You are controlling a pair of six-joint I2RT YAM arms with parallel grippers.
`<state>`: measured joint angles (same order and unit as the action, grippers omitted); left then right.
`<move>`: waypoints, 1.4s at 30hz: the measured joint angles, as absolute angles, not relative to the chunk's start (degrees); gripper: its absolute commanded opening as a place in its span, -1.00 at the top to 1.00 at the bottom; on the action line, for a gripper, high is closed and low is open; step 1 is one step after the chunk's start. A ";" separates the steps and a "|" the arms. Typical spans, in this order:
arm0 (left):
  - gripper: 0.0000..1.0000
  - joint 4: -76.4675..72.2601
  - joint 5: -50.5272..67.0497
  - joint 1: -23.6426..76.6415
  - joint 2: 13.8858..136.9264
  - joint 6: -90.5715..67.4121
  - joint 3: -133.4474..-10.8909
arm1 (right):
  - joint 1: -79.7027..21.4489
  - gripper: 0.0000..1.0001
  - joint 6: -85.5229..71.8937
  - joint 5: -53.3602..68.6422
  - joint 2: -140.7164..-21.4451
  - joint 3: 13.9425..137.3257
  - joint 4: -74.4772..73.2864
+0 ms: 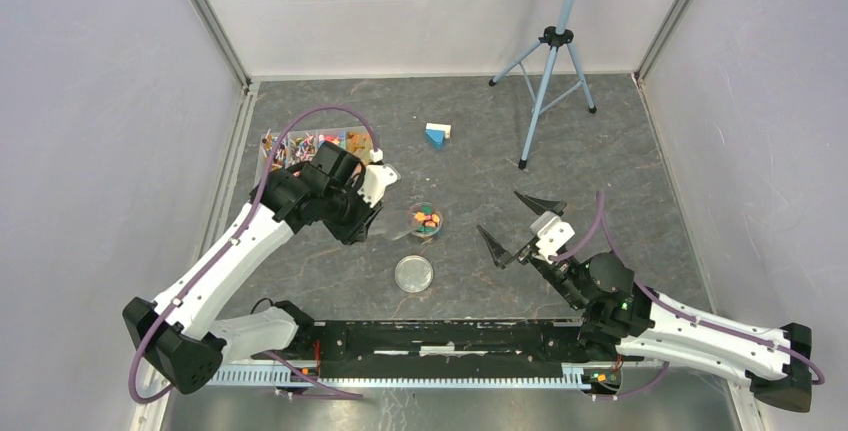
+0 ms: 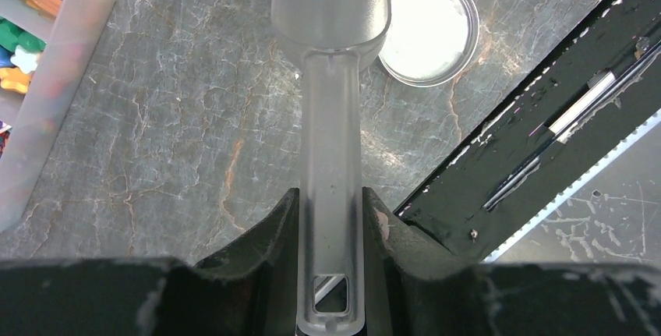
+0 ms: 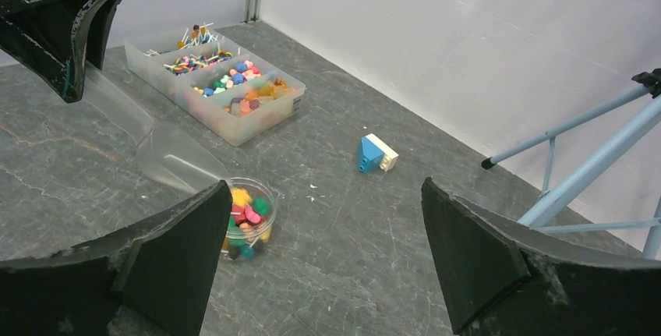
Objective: Pack the candies
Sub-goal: Place the fake candies in the packing bottle.
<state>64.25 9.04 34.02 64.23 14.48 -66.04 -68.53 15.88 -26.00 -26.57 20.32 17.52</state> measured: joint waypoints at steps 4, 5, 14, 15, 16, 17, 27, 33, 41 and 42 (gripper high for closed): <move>0.95 64.79 8.93 34.26 64.93 13.78 -67.07 | -68.53 -0.96 15.68 -26.02 -26.70 19.97 17.98; 0.95 64.90 8.93 34.28 65.21 13.76 -67.40 | -68.53 -0.96 15.62 -26.00 -26.79 19.88 18.13; 0.95 66.35 6.96 34.59 66.32 12.73 -69.21 | -68.53 -0.96 14.61 -26.00 -26.79 19.25 18.74; 0.95 66.35 6.52 34.59 66.30 12.34 -69.63 | -68.53 -0.96 14.61 -26.00 -26.79 19.25 18.76; 0.95 66.28 6.24 34.59 66.24 12.05 -70.00 | -68.53 -0.96 14.59 -26.00 -26.72 19.25 18.74; 0.95 66.28 6.02 34.59 66.15 11.70 -70.48 | -68.53 -0.97 14.50 -26.00 -26.70 19.25 18.74; 0.95 66.13 0.93 34.59 65.58 6.37 -76.20 | -68.53 -0.96 11.73 -26.00 -26.70 18.72 18.72; 0.95 66.11 -3.05 29.93 66.63 3.38 -77.67 | -68.53 -0.96 10.55 -25.98 -26.70 18.61 18.74; 0.95 65.58 -4.99 17.08 72.55 1.91 -77.82 | -68.53 -0.96 9.80 -25.58 -26.70 18.61 18.61; 0.95 65.56 -5.54 16.51 73.41 1.96 -77.93 | -68.53 -0.96 9.78 -25.58 -26.68 18.61 18.50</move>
<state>65.56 -5.54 16.51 73.41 1.96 -77.93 -68.53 9.78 -25.58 -26.68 18.61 18.50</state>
